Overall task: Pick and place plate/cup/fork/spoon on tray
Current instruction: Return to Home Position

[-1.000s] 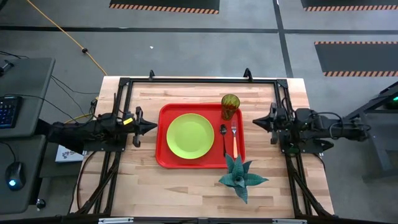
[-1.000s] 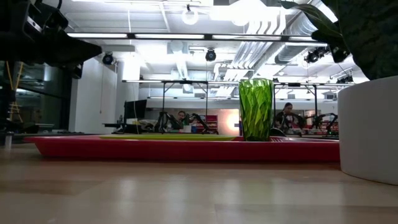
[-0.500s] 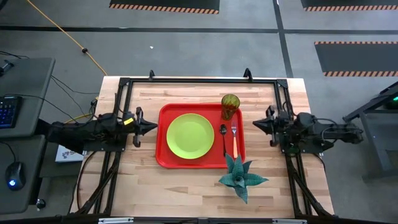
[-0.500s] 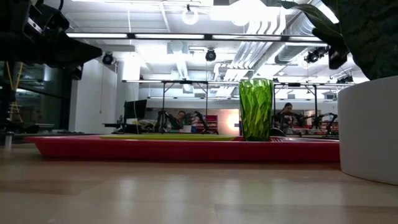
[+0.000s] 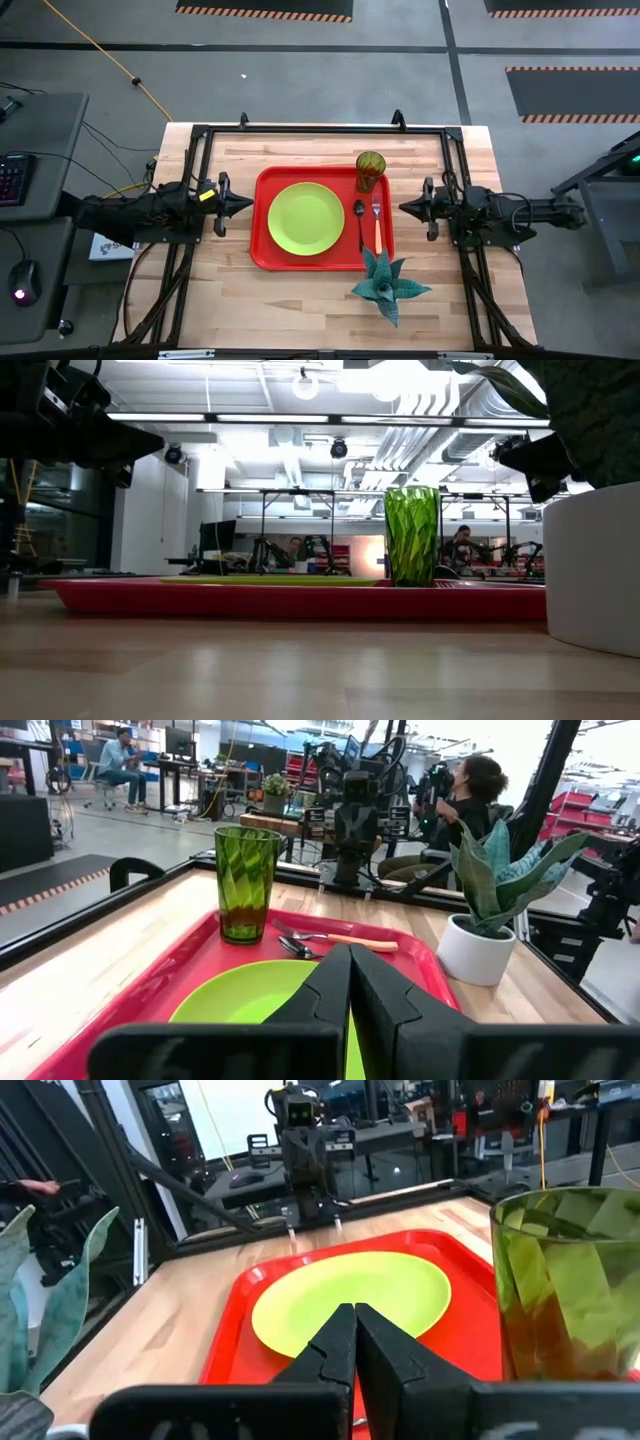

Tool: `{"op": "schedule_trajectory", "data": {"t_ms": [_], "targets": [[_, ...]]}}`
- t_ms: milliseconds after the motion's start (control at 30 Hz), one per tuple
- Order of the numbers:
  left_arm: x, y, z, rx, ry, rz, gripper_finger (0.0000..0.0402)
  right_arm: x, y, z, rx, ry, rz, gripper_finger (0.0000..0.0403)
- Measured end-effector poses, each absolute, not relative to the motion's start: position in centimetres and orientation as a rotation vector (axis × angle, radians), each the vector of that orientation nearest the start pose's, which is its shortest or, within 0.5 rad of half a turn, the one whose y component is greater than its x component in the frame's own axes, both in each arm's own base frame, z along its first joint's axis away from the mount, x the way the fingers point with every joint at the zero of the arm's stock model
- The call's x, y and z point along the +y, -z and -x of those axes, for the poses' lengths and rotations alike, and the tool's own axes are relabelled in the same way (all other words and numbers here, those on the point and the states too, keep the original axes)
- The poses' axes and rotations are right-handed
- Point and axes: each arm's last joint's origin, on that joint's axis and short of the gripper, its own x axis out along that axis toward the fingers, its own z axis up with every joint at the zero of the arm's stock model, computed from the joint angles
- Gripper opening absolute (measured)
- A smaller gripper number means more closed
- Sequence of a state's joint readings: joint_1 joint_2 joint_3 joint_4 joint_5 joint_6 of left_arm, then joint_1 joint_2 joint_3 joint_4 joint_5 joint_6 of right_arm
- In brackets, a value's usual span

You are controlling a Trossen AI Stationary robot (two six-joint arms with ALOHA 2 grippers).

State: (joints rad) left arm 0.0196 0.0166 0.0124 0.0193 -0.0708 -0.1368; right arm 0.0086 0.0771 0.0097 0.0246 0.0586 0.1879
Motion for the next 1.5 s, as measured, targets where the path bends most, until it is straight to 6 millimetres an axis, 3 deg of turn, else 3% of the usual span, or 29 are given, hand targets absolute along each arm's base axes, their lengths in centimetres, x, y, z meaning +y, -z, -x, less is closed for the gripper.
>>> {"op": "schedule_trajectory", "data": {"t_ms": [567, 833, 1500], "targets": [[0.22, -16.93, -9.7, -0.033, -0.07, 0.138, 0.0003, -0.07, -16.27, -10.21, 0.043, 0.051, -0.192, 0.0], [0.13, -16.94, -9.71, -0.034, -0.06, 0.138, 0.0003, -0.15, -17.1, -9.7, -0.058, 0.048, -0.195, 0.0], [0.13, -16.92, -9.71, -0.032, -0.061, 0.138, 0.0003, -0.19, -16.87, -9.75, -0.034, 0.058, -0.194, 0.0]]}}
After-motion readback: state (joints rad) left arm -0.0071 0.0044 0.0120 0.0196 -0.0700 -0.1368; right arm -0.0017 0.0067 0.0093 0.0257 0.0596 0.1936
